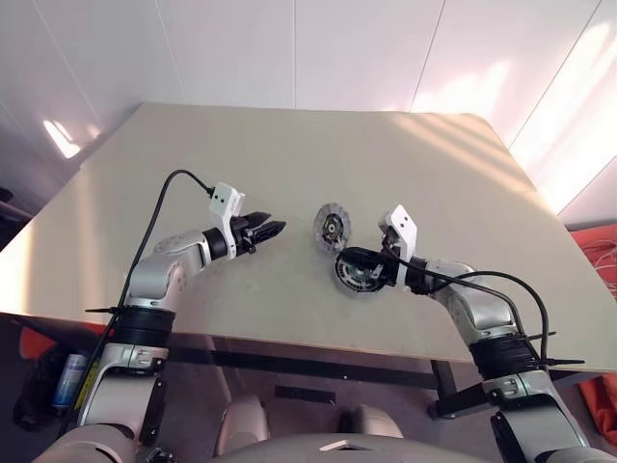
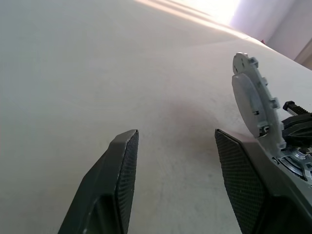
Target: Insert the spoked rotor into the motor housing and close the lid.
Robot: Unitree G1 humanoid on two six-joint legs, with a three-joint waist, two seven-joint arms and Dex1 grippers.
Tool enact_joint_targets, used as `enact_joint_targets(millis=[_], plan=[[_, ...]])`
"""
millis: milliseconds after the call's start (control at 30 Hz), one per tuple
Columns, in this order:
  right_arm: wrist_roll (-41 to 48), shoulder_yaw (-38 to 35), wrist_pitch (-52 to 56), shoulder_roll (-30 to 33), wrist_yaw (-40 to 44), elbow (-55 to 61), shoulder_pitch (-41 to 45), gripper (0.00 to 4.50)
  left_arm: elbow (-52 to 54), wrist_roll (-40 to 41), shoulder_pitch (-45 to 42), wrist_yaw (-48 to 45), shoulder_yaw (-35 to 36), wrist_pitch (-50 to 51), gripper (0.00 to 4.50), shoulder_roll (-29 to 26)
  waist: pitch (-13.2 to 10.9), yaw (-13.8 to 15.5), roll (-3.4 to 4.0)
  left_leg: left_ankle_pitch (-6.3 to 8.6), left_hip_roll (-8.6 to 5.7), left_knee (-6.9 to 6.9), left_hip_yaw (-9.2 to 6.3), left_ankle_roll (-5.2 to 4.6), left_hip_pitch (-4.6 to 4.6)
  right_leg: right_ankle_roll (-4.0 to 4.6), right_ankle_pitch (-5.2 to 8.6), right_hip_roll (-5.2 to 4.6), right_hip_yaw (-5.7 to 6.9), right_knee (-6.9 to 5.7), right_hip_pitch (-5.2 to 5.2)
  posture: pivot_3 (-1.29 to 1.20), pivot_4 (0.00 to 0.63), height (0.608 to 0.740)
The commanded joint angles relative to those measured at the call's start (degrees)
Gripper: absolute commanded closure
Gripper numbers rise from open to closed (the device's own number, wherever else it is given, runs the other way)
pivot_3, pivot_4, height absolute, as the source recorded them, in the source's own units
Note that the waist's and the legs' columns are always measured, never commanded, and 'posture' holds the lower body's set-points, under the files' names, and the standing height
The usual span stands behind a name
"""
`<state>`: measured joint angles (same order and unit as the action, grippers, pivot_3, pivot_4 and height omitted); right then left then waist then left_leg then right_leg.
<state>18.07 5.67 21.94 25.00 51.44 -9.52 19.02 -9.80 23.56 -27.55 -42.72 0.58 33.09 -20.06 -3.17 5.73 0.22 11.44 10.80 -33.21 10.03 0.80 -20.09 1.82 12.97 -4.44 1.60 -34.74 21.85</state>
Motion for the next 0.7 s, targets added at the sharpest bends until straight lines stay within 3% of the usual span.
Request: enact_joint_targets(millis=[33,333,500,600,700], plan=[[2.6,-3.4,2.6,1.5,0.1,3.9,0.7,4.47,1.1,0.2,-0.9,-0.2,0.7,-1.1,1.84,-0.1,0.0,0.0,0.0,0.01,0.0,0.0,0.0,-0.01,-0.08,0.0,0.0,0.0,0.0,0.0,0.09,0.0,0.0,0.74],[4.0,-4.9,6.2,8.5,3.2,12.7,6.8,4.47,-0.1,0.1,-1.1,-0.4,0.7,-2.0,1.84,0.3,0.0,-0.2,0.04,-0.02,0.05,-0.01,0.02,0.03,-0.56,0.03,-0.01,0.05,0.0,-0.04,0.59,0.0,0.0,0.74],[-0.6,2.0,0.3,22.4,19.7,15.7,7.7,4.47,-1.0,-0.1,-1.3,-0.4,0.6,-2.7,1.84,0.7,-0.1,0.4,0.02,0.07,0.03,-0.05,0.01,-0.12,-0.6,0.01,0.0,0.03,0.0,0.01,0.53,0.0,0.0,0.74],[-3.5,5.5,-5.0,27.1,27.8,13.0,12.3,3.92,-1.8,-0.3,-1.6,-0.5,0.3,-3.4,1.84,1.2,-0.1,0.2,0.01,0.08,0.04,-0.09,0.02,-0.15,-0.65,0.01,0.0,0.02,0.0,0.01,0.56,0.0,0.0,0.74],[-7.7,8.6,-11.5,27.9,31.9,9.3,16.6,2.92,-2.5,-0.5,-2.0,-0.6,0.1,-4.0,1.84,1.7,-0.1,-0.3,-0.02,0.07,0.08,-0.13,0.02,-0.13,-0.6,0.02,0.0,0.04,0.0,-0.1,0.58,0.0,0.0,0.74]])
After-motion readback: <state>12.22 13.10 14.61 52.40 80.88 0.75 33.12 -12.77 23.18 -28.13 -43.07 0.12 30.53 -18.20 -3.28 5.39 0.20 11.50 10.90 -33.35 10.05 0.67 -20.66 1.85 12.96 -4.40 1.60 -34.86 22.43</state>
